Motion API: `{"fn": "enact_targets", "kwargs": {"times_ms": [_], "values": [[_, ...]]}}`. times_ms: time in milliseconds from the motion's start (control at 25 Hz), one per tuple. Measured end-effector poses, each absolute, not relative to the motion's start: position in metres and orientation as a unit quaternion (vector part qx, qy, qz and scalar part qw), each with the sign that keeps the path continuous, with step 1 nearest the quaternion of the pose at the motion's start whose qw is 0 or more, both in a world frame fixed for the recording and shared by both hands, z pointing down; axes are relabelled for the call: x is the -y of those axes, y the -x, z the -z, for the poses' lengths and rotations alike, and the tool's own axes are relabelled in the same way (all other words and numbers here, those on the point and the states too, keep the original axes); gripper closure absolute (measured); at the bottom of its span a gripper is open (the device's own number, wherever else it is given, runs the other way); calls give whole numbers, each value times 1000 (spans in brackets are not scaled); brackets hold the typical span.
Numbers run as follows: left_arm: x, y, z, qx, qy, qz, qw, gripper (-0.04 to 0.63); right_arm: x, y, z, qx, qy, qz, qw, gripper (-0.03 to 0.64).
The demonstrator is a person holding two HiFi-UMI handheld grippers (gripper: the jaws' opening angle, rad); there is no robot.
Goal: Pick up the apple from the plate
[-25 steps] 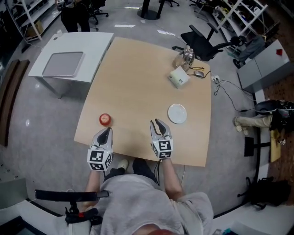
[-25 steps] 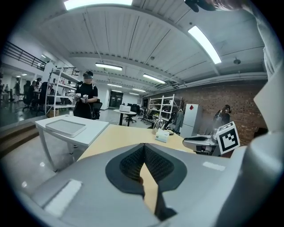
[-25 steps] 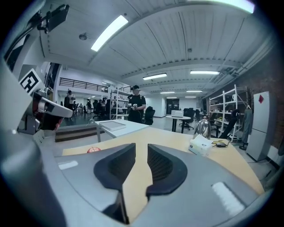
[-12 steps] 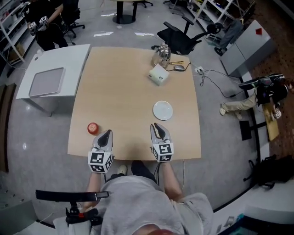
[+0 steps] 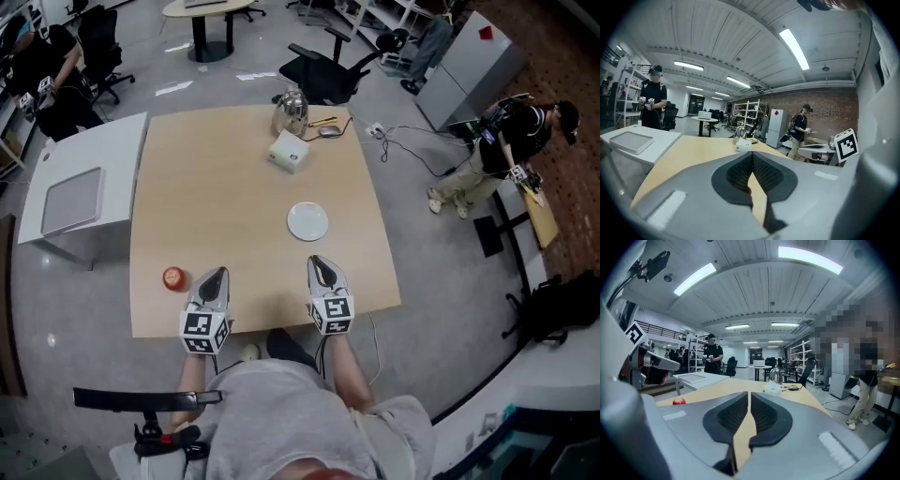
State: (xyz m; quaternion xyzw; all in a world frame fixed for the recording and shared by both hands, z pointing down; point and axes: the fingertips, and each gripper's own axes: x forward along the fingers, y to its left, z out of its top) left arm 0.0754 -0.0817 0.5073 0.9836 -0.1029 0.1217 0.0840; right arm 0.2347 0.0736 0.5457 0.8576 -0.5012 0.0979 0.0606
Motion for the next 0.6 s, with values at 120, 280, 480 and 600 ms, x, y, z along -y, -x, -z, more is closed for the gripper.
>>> {"fn": "enact_targets", "kwargs": {"times_ms": [120,280,480,600], "values": [[75,-82,-510,86,-985,-123,82,575,-87,-236,-547,487,-866,-97,58,604],[68,-89,-509,66,-988,-121,75,575,-105,-235,-548,466,-878,-97,53,610],[63,-95,-502,42,-990,-115,68,575,-122,-231,-543,442,-891,-93,46,611],[60,-98,-501,32,-991,-113,66,575,-131,-227,-541,432,-896,-91,44,611]]}}
